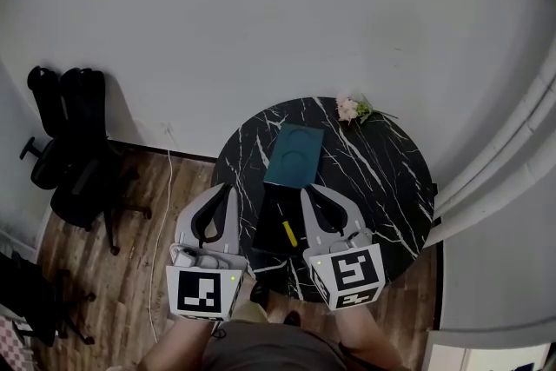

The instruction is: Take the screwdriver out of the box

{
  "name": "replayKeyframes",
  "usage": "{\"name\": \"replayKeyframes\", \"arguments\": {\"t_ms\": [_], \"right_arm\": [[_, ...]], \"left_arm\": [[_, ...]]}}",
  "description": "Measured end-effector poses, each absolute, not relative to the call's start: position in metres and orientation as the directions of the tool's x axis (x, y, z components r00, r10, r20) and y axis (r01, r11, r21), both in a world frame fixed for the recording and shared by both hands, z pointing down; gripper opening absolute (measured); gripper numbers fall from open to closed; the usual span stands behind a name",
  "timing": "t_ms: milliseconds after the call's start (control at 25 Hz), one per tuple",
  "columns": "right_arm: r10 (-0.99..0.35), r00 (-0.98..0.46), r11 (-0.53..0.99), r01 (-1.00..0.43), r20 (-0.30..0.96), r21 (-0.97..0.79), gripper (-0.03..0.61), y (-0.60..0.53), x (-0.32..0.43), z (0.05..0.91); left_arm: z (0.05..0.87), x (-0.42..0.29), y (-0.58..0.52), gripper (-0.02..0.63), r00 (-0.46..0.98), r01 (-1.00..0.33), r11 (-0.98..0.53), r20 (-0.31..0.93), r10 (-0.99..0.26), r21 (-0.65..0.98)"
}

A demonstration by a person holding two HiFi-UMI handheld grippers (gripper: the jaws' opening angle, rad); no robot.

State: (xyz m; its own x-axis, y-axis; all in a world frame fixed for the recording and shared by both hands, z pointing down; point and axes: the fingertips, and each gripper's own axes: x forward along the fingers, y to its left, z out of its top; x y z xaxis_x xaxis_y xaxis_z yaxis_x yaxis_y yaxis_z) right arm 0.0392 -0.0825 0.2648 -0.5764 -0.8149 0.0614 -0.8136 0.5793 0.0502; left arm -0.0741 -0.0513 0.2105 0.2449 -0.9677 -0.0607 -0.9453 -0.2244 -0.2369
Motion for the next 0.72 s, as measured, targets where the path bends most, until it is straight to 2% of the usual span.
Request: {"name": "replayKeyframes", "arguments": {"t_ms": [240, 720], "right_arm": [[-0.823, -0.559, 0.566, -0.823, 0.101, 0.054, 0.026, -0.102, 0.03, 0.272], [-0.799, -0.524, 0.554, -0.832, 0.295, 0.023, 0.026, -0.131, 0.011, 0.342]], "left_arm": [[0.219, -0.086, -0.069, 0.0, 0.261, -0.945, -0.247, -0.04, -0.965, -0.212], [0.252, -0.108, -0.105, 0.0, 0.288, -0.946, -0.291, 0.044, -0.957, -0.142]]}}
